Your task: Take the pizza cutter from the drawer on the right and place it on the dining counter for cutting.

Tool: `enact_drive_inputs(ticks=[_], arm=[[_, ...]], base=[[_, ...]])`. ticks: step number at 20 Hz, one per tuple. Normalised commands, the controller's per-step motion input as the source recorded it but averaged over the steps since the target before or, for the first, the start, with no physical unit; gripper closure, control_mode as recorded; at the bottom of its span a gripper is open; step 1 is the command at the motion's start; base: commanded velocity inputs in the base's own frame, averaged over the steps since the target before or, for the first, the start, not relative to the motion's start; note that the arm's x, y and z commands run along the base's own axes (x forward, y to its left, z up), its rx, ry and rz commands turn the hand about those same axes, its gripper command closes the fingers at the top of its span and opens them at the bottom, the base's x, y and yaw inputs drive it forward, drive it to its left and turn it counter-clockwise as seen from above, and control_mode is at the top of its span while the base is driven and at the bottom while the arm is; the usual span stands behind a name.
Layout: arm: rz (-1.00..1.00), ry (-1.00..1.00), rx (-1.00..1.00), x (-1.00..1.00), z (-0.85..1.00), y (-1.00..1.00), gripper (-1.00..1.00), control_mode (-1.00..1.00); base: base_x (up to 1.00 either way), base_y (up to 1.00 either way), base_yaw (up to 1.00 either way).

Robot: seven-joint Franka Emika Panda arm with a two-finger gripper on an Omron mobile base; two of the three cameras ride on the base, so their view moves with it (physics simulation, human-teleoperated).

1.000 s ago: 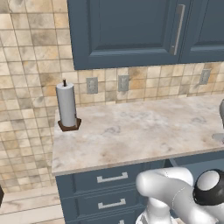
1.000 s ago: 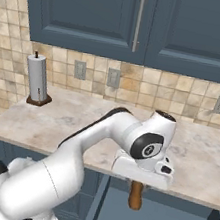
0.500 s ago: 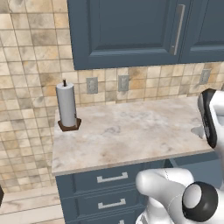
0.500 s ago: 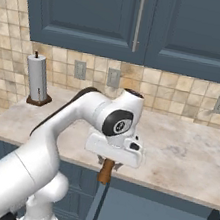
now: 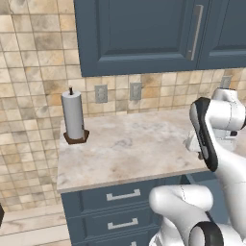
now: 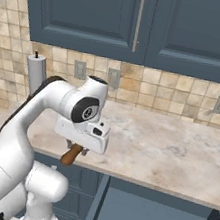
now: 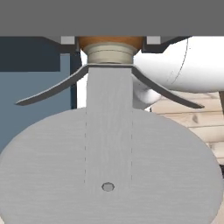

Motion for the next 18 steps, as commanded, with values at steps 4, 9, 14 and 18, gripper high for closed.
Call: enact_drive_inputs(ticks=[4, 9, 14, 18], arm=[[-0.06, 0.00, 0.00, 0.33, 0.04, 0.90, 1.00, -1.00], [-0.04, 0.00, 0.00, 0.37, 0.00, 0.89, 1.00, -1.00], [-0.01, 0.03, 0.00, 0.16, 0.00, 0.35, 1.00, -1.00], [0.00, 0.05, -0.06, 0.10, -0.04, 0.23, 1.00, -1.00]], base=[[0.00, 0.00, 0.00], [0.00, 0.00, 0.00], [0.00, 0.00, 0.00], [0.00, 0.00, 0.00]])
